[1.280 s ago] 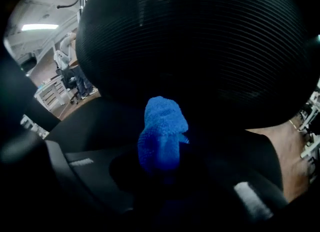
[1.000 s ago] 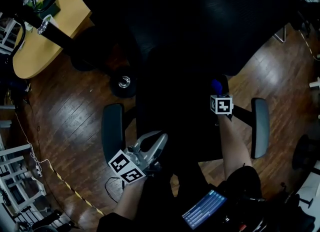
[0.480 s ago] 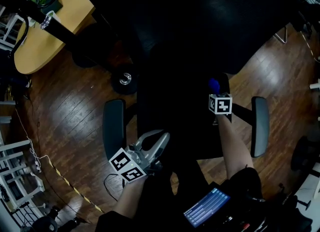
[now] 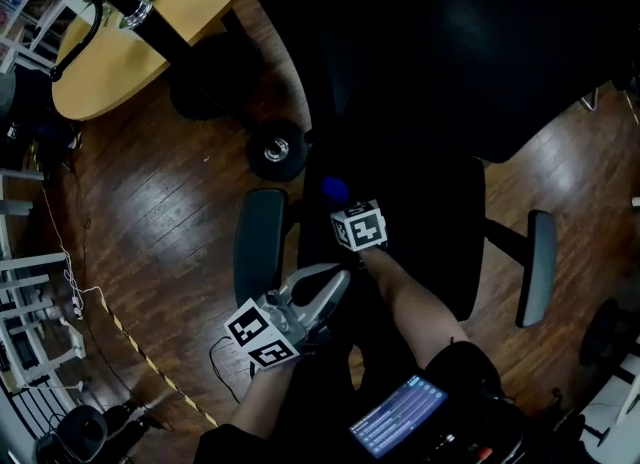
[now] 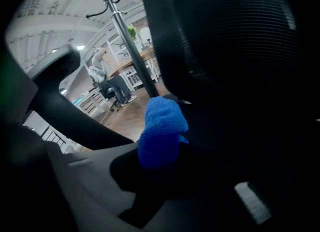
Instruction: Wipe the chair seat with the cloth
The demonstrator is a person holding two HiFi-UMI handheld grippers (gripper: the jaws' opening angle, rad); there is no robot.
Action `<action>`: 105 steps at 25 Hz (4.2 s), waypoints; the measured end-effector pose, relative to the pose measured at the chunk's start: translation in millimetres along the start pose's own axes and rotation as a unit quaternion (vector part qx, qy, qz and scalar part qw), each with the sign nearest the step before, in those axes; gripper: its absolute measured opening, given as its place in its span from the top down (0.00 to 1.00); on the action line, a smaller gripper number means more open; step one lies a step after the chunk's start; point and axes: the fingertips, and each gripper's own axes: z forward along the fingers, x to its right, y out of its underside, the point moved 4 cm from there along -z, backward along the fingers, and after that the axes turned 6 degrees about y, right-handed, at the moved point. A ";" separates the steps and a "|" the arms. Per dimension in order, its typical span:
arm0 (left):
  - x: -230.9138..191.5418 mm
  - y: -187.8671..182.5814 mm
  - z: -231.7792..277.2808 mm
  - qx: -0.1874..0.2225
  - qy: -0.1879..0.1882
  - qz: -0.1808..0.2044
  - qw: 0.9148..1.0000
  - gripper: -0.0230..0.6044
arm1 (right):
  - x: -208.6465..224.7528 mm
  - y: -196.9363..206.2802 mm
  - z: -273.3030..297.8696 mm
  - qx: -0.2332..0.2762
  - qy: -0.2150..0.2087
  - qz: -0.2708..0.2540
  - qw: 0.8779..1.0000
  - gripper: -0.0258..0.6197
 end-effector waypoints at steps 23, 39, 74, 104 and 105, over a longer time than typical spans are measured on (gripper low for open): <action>7.0 16.5 22.7 -0.045 0.035 -0.007 0.998 0.96 | 200.6 81.1 -125.4 -0.017 0.224 0.064 0.972 0.90; 22.0 18.1 14.9 -0.033 0.038 -0.007 0.999 0.96 | 193.0 79.2 -156.7 0.009 0.252 0.071 0.965 0.90; 50.7 33.4 35.9 -0.042 0.059 0.004 0.997 0.96 | 180.7 138.2 -179.8 -0.012 0.224 0.094 0.970 0.90; 45.8 10.9 -17.2 0.006 0.006 0.016 1.000 0.96 | -58.8 131.8 -64.1 -0.041 0.017 0.039 0.998 0.90; 44.3 11.2 -18.5 0.007 0.005 0.016 1.000 0.96 | -58.9 133.4 -63.1 -0.040 0.019 0.034 0.998 0.90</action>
